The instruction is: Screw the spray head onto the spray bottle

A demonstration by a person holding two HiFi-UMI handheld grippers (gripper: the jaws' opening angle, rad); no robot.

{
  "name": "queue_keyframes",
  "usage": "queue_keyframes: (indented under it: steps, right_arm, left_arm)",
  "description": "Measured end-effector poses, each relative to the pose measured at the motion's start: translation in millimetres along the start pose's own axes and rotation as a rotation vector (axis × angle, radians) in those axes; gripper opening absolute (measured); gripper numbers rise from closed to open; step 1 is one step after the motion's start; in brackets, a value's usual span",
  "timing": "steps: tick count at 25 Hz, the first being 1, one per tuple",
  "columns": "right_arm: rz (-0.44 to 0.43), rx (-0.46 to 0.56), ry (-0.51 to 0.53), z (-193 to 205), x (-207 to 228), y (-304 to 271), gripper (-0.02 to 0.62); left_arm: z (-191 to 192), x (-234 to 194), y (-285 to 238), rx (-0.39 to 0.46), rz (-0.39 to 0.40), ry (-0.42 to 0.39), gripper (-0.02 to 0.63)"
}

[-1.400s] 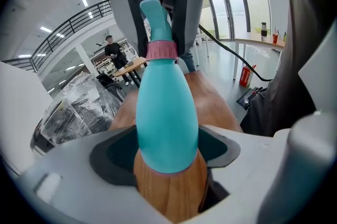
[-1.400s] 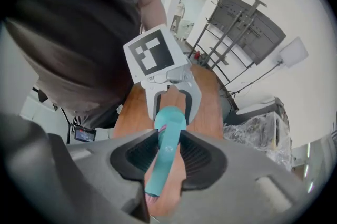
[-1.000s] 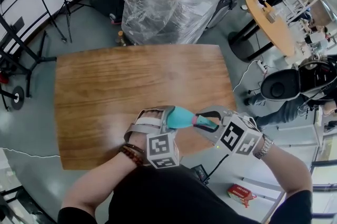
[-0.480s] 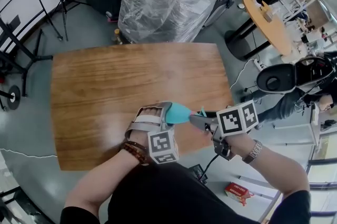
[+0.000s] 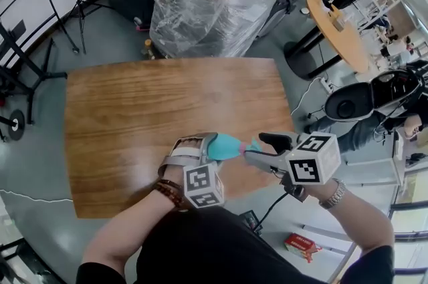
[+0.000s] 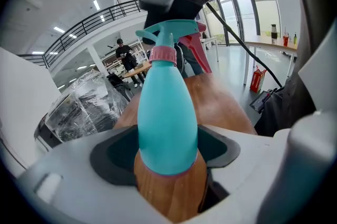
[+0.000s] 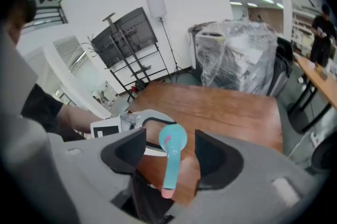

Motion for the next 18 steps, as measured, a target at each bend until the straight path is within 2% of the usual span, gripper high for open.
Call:
queue_keyframes:
  steps: [3, 5, 6, 8, 10, 12, 15, 18]
  right_arm:
    - [-0.036, 0.131, 0.293, -27.2, -21.6, 33.3, 0.272]
    - [-0.05, 0.143, 0.577, -32.9, -40.6, 53.8, 0.271]
    - [-0.019, 0.099, 0.734, -27.7, -45.6, 60.3, 0.27]
    - [0.101, -0.005, 1.06, -7.5, -44.1, 62.1, 0.265]
    - [0.221, -0.087, 1.428, 16.7, -32.9, 53.2, 0.262]
    - [0.282, -0.146, 1.721, 35.4, -26.3, 42.2, 0.259]
    - [0.255, -0.113, 1.963, 43.4, -42.6, 25.8, 0.259]
    - [0.199, -0.077, 2.106, 52.0, -54.7, 11.3, 0.259]
  left_arm:
    - [5.2, 1.9, 1.5, 0.027, 0.051, 0.012, 0.373]
    - [9.8, 2.2, 4.0, 0.046, 0.091, 0.011, 0.373]
    - [12.0, 2.5, 5.9, 0.055, 0.113, 0.008, 0.373]
    - [15.7, 4.3, 9.0, 0.068, 0.157, -0.001, 0.373]
    - [17.1, 8.1, 10.8, 0.078, 0.205, -0.008, 0.373]
    - [16.0, 13.7, 12.6, 0.09, 0.254, -0.016, 0.373]
    - [11.2, 24.5, 16.5, 0.108, 0.323, -0.043, 0.373]
    - [8.1, 33.8, 18.3, 0.116, 0.378, -0.064, 0.373]
Point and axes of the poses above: the fingertips, and each gripper's own axes: y backward along the fingers, x to its right, z out of its underside, the point moved 2 cm from there along y, backward along the fingers, and after that the axes turned 4 degrees about z, right-handed, at the moved point
